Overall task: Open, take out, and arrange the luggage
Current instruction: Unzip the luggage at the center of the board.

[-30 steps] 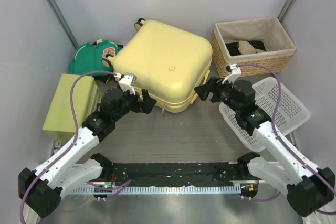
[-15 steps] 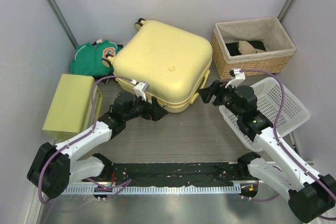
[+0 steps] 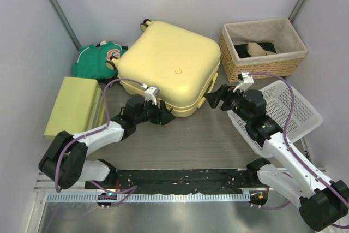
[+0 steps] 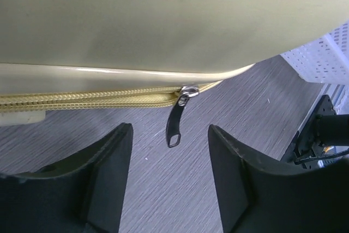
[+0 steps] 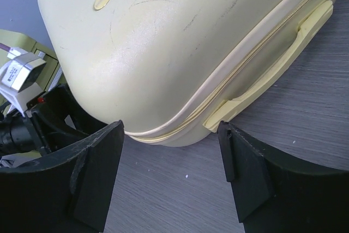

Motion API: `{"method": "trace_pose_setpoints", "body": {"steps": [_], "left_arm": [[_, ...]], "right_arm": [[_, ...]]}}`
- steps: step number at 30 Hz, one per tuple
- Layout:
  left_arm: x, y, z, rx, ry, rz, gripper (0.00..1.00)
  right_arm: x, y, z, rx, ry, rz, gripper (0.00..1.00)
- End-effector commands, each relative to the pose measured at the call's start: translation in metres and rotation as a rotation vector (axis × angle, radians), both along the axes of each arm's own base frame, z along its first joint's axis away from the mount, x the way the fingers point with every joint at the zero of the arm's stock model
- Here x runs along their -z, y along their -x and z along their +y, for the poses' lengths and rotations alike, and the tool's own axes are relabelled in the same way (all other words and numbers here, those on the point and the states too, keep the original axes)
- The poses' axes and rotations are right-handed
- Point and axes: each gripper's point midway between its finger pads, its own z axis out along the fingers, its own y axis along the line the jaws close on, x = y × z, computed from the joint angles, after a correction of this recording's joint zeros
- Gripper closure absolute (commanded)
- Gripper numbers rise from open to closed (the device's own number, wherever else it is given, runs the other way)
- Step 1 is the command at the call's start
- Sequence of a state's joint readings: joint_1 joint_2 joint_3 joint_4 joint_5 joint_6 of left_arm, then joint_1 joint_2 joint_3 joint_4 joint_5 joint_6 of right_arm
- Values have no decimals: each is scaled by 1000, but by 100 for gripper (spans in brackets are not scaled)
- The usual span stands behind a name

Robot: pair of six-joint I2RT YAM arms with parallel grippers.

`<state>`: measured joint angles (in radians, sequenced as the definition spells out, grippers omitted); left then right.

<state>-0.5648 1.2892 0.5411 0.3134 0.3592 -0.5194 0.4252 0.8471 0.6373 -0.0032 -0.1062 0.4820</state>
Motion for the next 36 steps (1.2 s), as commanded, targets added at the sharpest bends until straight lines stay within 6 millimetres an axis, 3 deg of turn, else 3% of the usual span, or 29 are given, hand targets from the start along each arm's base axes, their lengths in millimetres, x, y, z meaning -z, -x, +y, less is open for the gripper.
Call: {"method": "trace_pose_setpoints", "body": {"steps": [1,7,11,14,19,26,31,36], "left_arm": [[-21,-19,-12,4,47,-82,42],[-22,-21,-19,25,67,-71,62],[-22,-21,-20,28,76,-77,87],[-23,-19,-20,31,77,-77,100],[-29,-11,-20,66,83,-102,100],[-28,5,-33,81,0,-145,100],[-26,11,-41,80,-40,-157,100],[-25,14,-48,84,-59,-158,100]], "right_arm": [[-14,-2,5,-16,-37,-49,22],[-5,-1,5,-19,-22,-23,22],[5,-1,4,-18,-10,0,22],[9,0,5,-19,-12,12,22],[13,3,10,-38,-47,27,22],[35,11,28,-94,-110,87,25],[55,13,42,-116,-102,115,42],[74,7,43,-92,-78,120,48]]}}
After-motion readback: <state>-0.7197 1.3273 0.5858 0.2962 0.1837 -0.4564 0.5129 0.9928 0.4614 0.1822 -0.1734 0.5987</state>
